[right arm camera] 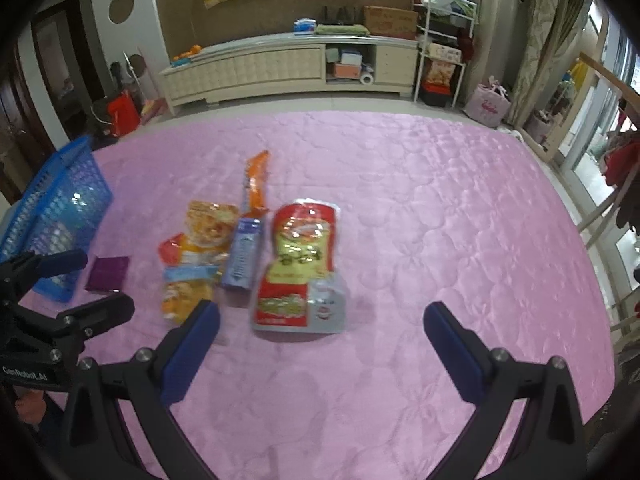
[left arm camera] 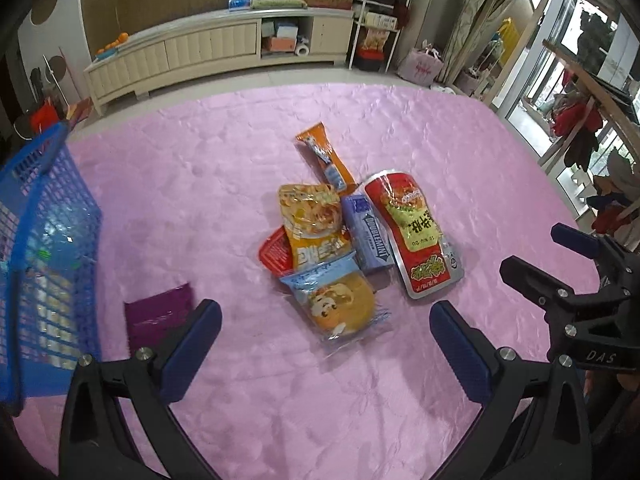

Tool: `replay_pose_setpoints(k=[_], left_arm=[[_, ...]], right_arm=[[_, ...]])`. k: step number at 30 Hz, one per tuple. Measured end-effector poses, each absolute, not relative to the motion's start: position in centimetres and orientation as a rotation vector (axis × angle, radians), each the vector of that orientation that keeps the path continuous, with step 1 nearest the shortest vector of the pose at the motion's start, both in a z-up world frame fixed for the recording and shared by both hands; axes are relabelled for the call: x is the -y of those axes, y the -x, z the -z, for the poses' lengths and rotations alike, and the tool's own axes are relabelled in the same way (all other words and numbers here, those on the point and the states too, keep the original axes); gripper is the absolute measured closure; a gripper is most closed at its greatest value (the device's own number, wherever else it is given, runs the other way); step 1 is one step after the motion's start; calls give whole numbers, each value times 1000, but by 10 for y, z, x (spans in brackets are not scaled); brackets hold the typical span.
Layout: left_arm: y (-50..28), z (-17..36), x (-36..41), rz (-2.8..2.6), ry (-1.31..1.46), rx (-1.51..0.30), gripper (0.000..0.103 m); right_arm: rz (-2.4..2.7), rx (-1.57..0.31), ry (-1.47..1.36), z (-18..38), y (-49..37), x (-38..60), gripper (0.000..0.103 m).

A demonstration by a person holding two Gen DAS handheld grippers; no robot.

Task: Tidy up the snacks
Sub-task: 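Move both grippers away from the basket to the snack pile, then grasp the blue-labelled bun pack with the left gripper while the right approaches the red pouch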

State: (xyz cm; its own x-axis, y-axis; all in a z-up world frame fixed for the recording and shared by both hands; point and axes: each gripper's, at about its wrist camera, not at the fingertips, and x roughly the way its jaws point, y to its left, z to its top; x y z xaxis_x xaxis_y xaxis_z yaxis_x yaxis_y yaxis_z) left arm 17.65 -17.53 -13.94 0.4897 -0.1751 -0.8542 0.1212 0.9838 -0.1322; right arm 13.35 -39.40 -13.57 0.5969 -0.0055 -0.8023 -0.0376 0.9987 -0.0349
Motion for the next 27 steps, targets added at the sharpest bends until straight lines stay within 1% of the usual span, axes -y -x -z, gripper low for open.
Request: replay_pose_setpoints(k=[15,20,21,22,23,25,27], left_arm=[[-226,197,196,88,74,-1183,0],[-234,212,202,49,20,-1234,0],[-237,215,202,55,22,-1246,2],[-238,218,202,74,34,-1255,7],[-237,220,203,78,34,-1261,19],[-235,220,205,73,12,-1243,29],[-232,219,205,86,4,-1229,42]], right_arm=[[2,-984,14,173,-165,424,0],[-2,-992,0,182,-165,428,0],[-3,-993,-8,183,-165,429,0],[-2,-994,-19,183,-165,431,0],[-3,-996,-25,184,-165,431,0],[-5,-999,-30,185,-165,431,0],[-11,-1005,-39,186,-165,432,0]])
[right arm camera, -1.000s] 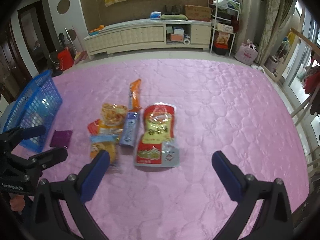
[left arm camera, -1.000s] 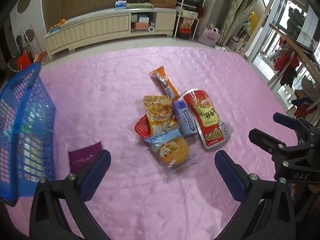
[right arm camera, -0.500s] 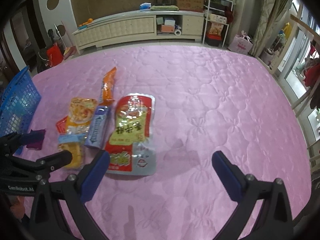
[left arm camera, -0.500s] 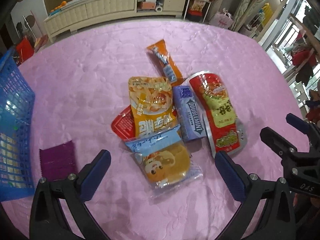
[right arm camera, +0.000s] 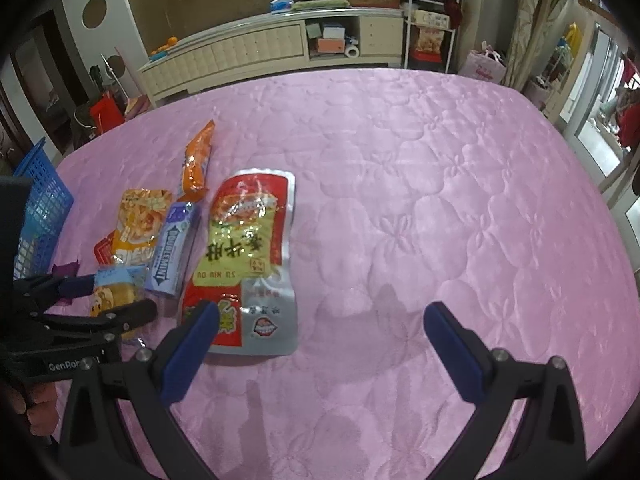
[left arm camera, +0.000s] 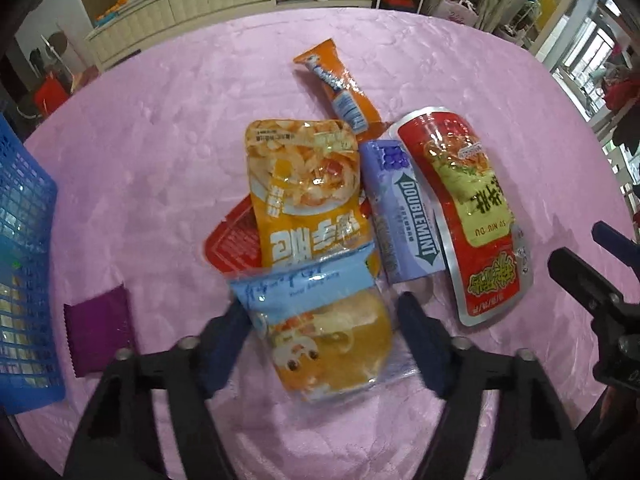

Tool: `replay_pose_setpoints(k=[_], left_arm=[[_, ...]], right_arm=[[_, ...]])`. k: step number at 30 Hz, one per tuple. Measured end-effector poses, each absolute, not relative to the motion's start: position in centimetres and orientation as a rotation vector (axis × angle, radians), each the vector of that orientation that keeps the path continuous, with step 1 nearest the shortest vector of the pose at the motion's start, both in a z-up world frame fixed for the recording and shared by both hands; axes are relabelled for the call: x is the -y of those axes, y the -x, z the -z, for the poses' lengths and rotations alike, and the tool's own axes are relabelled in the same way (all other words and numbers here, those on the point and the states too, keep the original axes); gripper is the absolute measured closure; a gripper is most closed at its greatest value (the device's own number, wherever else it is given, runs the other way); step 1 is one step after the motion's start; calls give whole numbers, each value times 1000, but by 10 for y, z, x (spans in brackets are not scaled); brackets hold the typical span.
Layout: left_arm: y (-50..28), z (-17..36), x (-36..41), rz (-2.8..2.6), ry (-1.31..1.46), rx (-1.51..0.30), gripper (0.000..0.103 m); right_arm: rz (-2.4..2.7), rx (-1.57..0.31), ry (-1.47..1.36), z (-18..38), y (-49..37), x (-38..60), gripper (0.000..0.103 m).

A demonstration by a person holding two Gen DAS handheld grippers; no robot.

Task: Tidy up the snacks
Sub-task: 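Grasp the blue-labelled bun pack with the left gripper while the right approaches the red pouch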

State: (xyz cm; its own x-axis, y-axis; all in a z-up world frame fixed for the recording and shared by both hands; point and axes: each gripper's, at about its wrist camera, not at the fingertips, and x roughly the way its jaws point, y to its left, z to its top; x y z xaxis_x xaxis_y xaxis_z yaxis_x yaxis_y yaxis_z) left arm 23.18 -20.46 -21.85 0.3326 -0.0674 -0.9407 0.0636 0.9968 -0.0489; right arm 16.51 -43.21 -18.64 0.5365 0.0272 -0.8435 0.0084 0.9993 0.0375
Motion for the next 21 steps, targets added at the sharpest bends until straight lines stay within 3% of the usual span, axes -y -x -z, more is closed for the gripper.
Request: replay_pose_setpoints(k=[4,21], left_arm=[[-224,215,195,112,29,-1225,51],[-211,173,164,127,73,-1053,51]], right_arm=[[-31,-1015,-62,187,-167,431,0],[-78,-1067,-24,194,-215,398,0]])
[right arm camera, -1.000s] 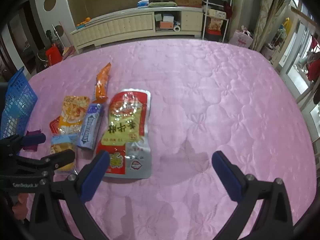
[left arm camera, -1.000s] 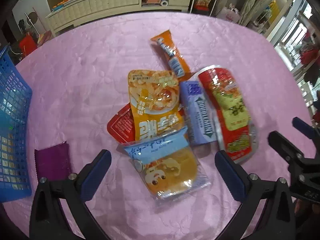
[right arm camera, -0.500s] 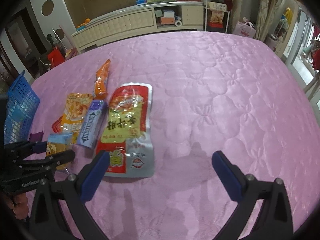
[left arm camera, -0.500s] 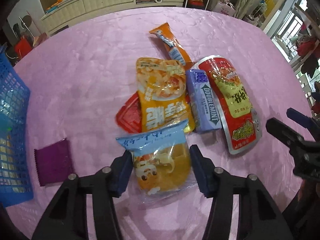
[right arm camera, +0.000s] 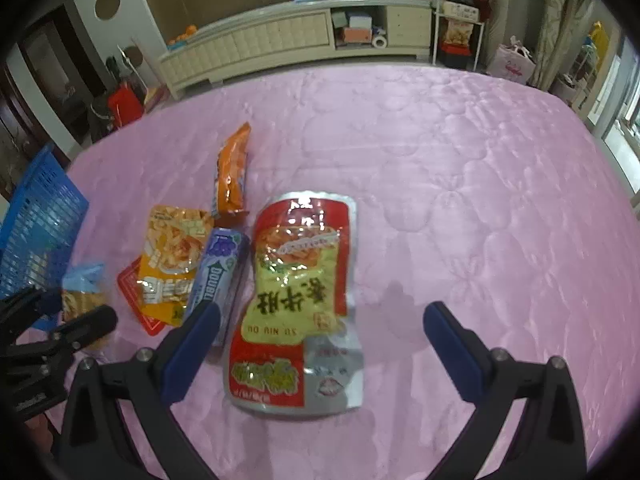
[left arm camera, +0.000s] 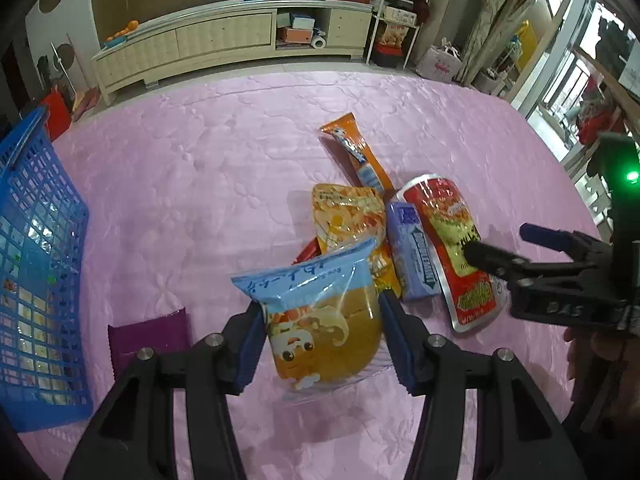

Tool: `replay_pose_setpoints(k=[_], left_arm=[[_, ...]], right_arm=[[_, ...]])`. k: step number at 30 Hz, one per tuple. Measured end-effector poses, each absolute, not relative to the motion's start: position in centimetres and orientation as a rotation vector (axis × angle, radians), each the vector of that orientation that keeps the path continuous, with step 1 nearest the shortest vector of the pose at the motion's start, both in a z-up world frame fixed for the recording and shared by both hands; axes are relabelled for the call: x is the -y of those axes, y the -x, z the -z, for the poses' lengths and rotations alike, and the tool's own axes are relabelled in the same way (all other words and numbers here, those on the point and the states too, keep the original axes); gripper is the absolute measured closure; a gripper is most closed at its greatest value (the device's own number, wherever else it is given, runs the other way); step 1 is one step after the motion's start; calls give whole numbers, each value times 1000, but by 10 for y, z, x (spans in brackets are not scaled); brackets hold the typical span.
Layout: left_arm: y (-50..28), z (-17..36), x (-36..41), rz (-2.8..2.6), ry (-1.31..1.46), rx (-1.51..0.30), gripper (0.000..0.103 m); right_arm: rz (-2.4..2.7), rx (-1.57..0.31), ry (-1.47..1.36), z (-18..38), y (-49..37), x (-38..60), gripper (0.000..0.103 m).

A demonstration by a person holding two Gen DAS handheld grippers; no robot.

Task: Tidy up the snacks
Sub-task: 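Grasp the blue-labelled bun pack with the left gripper while the right approaches the red pouch, then lift the bun pack with the left gripper while the right grasps the red-green pouch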

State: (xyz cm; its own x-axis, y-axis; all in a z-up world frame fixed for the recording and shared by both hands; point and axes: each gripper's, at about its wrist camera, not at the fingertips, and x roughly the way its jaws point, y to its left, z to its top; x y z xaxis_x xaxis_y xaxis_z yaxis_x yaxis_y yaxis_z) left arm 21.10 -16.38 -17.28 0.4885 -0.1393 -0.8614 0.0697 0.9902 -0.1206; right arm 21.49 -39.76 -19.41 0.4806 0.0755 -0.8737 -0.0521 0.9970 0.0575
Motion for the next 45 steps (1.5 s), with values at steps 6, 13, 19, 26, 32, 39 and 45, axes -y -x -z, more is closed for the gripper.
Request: replay_pose_setpoints(k=[6,13,19,26,32,39,45], left_arm=[[-217,177,162,130,52,-1044,51],[-220,187,154,137,65,-1057,51],[-218,188,152,135,89,-1050,51],[-209,170,147,169,123,-1020,51],[-194,139,140,164,121,-949,51],[-165,99,121,137,89,-879,51],[-135,68,93,120,52,-810,51]], right_arm=[[-68,-1094,26,209,-227,386,7],[-50,-1105,110,215,-231,369,18],[-70,-1058,123,211,-218,364,53],[-123,-997,83,180,-194,359,54],[-200,-925,96,136,-169,332,54],[-246,-840,113,92,-149,301,54],[-288,-780,115,64,-135,276,54]])
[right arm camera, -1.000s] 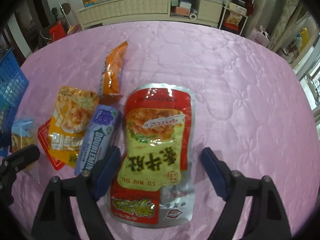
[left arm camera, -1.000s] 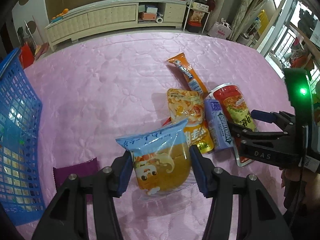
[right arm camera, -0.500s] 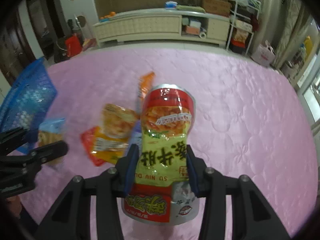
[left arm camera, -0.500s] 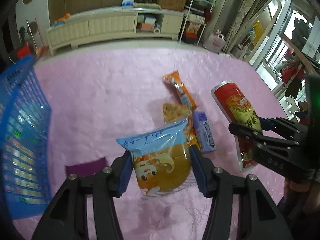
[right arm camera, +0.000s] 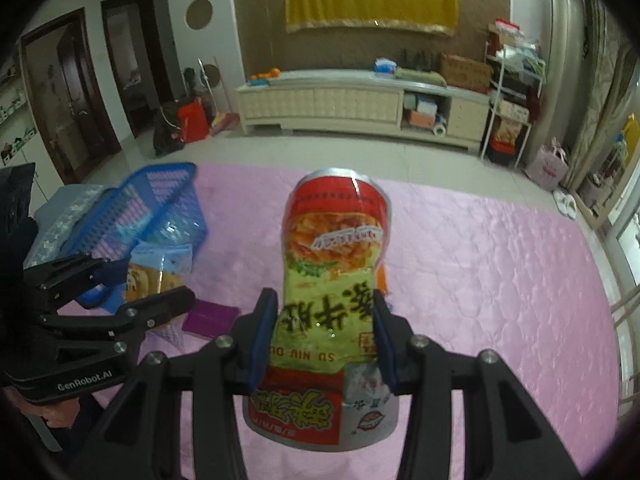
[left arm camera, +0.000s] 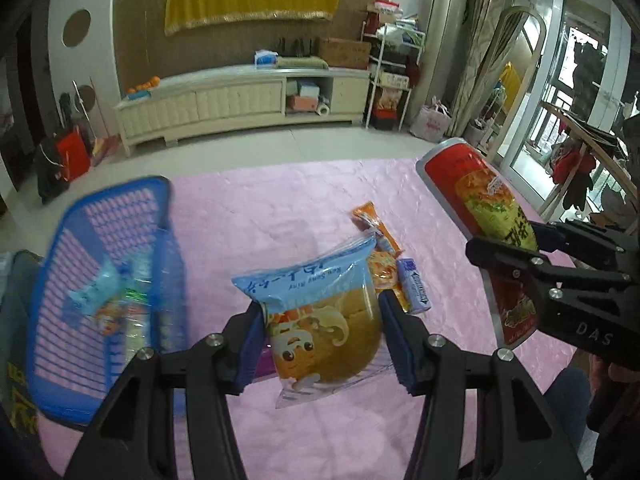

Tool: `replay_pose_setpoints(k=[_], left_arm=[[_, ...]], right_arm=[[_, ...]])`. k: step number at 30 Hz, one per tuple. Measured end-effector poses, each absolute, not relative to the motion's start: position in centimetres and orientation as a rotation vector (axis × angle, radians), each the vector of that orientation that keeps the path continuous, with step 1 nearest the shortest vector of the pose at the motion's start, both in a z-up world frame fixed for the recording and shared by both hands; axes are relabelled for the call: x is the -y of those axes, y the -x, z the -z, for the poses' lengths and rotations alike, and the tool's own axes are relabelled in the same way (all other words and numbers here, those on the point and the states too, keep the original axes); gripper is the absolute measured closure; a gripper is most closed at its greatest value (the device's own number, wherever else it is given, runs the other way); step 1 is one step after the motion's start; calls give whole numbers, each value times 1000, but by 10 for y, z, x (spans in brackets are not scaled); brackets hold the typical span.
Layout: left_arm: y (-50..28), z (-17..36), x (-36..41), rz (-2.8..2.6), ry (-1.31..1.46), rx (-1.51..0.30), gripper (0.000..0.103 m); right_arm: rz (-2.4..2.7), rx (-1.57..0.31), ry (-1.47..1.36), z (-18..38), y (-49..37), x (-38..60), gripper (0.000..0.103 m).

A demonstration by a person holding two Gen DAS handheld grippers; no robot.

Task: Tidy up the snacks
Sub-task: 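Lift the bun pack with the left gripper while the right grasps the red-green pouch, then carry both packs over the basket and open the left gripper to drop the bun pack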

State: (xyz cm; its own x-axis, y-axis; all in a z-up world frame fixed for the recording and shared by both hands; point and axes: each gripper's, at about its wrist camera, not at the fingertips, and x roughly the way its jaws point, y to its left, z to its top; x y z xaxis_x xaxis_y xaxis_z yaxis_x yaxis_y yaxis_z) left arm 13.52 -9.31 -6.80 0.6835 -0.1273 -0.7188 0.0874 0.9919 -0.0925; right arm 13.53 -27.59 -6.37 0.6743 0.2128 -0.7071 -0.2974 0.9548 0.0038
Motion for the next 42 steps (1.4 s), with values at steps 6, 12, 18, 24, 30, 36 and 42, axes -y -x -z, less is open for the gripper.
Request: replay_pose_setpoints(k=[6,12,18,24,30,36,42], left_arm=[[-113,45,59,69,40,-754,51],[-96,32,20,12,30,-732,51],[-94,31,-13,-46,26,-750,51],[-91,32,-43,-76,22,-749,51],[-88,38,-75,-97,29,-764,51],[-95,54,-89,-80,39,-809,51],[-105,80,-102,-60,87,-880,51]], right_arm=[[-362,-748,126,47,-123,238,54],[-443,-729,115,36,-122,201,54],[-517,-733,140,38,-125,161,54],[-579,-758,133,42,-132,127,53],[-614,-795,147,53,-143,99,53],[-625,-834,164,69,-149,82,53],[-607,-865,172,81,-156,77,53]])
